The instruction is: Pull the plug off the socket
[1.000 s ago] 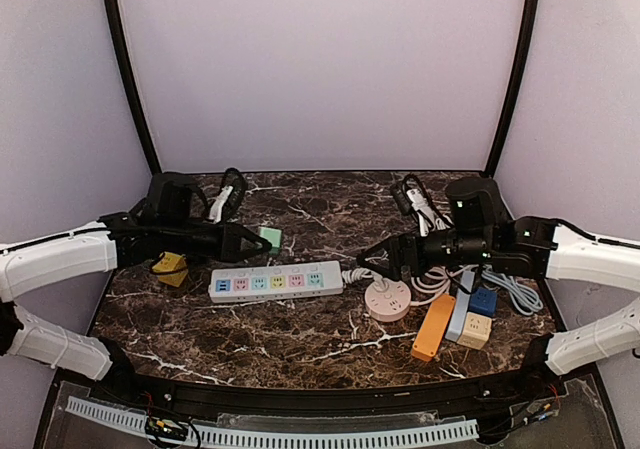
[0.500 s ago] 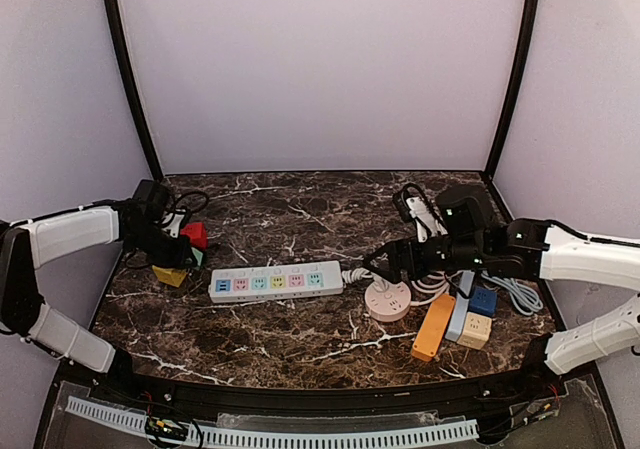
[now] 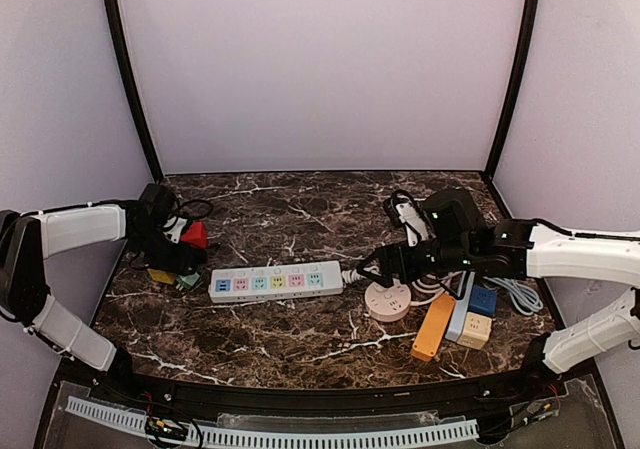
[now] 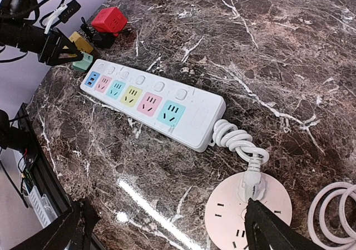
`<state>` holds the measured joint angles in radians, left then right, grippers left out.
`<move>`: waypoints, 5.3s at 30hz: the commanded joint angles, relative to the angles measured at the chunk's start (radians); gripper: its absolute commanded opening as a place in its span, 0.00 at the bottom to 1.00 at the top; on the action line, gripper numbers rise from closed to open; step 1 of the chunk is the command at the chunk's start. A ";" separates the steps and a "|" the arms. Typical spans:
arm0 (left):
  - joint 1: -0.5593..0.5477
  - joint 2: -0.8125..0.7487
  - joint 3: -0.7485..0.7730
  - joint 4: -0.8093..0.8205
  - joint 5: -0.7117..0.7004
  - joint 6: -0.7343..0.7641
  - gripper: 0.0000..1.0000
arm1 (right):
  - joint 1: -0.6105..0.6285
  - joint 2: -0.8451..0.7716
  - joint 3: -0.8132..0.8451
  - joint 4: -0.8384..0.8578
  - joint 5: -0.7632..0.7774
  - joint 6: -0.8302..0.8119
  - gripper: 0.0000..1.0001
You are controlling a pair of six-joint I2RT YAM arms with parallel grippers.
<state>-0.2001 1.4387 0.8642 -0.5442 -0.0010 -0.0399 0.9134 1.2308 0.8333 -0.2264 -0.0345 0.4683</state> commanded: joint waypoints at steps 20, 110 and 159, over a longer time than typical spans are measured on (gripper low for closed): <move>-0.177 -0.226 0.107 0.056 0.050 0.003 0.77 | 0.027 0.246 0.196 -0.266 0.202 0.031 0.80; -0.893 0.440 0.168 1.056 0.175 -0.887 0.31 | 0.062 0.153 0.170 -0.088 0.190 0.246 0.00; -0.892 0.443 0.203 0.995 0.162 -0.872 0.01 | 0.233 0.055 0.036 -0.058 0.551 0.301 0.00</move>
<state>-1.0912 1.8858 1.0431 0.4694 0.1692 -0.9230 1.0958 1.2819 0.8192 -0.3077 0.4328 0.7399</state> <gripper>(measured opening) 0.247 0.062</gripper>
